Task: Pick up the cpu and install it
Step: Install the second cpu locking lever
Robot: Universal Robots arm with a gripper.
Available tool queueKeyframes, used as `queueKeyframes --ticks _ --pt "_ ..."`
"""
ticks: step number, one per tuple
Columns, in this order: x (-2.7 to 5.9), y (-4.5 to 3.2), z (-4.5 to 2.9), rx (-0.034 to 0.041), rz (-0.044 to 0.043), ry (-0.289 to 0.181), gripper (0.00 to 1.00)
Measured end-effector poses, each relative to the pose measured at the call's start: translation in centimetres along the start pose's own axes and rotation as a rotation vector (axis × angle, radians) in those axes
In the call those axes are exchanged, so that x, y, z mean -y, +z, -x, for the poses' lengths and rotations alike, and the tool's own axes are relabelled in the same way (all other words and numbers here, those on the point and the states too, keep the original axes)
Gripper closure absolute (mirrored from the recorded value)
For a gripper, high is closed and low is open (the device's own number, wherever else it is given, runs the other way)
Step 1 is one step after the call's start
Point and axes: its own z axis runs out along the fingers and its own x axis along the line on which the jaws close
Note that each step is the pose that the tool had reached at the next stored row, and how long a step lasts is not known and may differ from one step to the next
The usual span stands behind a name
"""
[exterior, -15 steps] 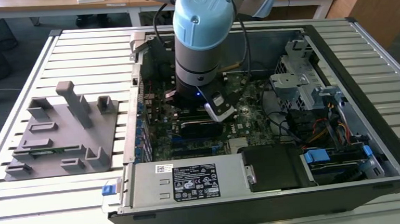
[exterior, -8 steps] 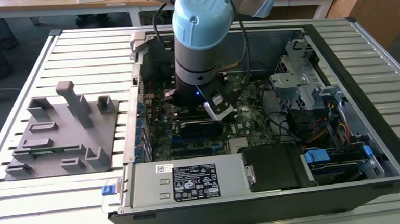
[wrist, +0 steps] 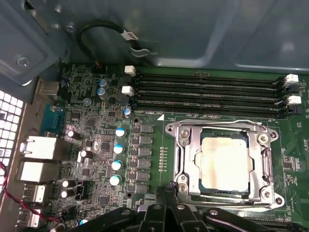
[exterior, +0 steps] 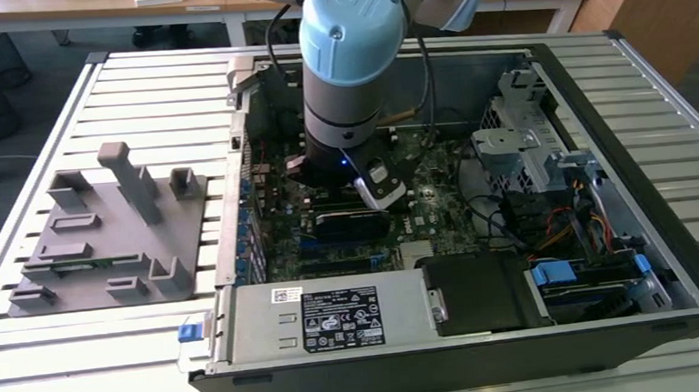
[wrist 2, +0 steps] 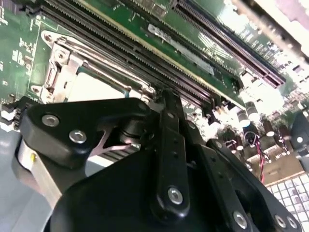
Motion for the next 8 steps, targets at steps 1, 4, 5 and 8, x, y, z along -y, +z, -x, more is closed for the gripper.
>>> queueKeyframes --ticks 1,4,5,8 --pt "-0.02 -0.07 -0.01 0.0001 -0.0014 0.0 0.89" --pt "-0.14 -0.47 -0.03 0.0001 -0.0041 0.0 0.89" --pt "-0.18 -0.66 -0.05 -0.0001 -0.0049 0.0 0.89" --pt "-0.27 -0.94 -0.06 0.0 -0.005 0.0 0.89"
